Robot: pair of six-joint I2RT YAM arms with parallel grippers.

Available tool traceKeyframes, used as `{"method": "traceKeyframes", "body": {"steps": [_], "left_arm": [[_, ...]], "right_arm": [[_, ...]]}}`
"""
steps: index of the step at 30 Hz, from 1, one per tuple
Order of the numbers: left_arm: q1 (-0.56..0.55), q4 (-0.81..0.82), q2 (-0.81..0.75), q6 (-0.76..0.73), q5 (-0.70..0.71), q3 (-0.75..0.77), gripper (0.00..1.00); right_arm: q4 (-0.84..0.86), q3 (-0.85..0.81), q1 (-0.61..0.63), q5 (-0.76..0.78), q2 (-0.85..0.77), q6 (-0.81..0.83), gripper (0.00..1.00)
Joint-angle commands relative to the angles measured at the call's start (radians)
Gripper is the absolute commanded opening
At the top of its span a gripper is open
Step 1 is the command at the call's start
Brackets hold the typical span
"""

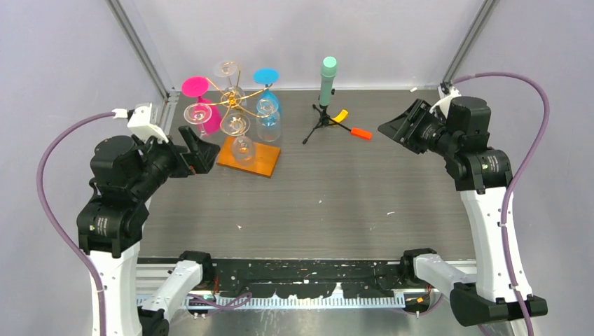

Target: Take the wine glass off the wine glass rack

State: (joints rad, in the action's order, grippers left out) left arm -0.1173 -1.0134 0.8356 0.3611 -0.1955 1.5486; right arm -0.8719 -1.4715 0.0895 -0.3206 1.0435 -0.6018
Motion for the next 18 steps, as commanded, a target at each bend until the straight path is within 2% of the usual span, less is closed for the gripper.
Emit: {"method": "traceKeyframes", "body": {"steps": [1, 9, 18], "left_arm": [[0.003, 0.124, -0.006, 0.034, -0.07, -0.044, 1.0], [0.004, 0.202, -0.008, 0.066, -0.13, -0.137, 1.0], [0.004, 0.293, 0.032, 0.309, -0.095, -0.145, 1.0]], "right_arm": [[0.075, 0.036, -0.004, -0.057, -0.047, -0.075, 0.51], [0.158, 0.112, -0.004, -0.145, -0.064, -0.156, 0.51], [0.499, 0.355, 0.02, -0.223, -0.148, -0.417, 0.51]]}}
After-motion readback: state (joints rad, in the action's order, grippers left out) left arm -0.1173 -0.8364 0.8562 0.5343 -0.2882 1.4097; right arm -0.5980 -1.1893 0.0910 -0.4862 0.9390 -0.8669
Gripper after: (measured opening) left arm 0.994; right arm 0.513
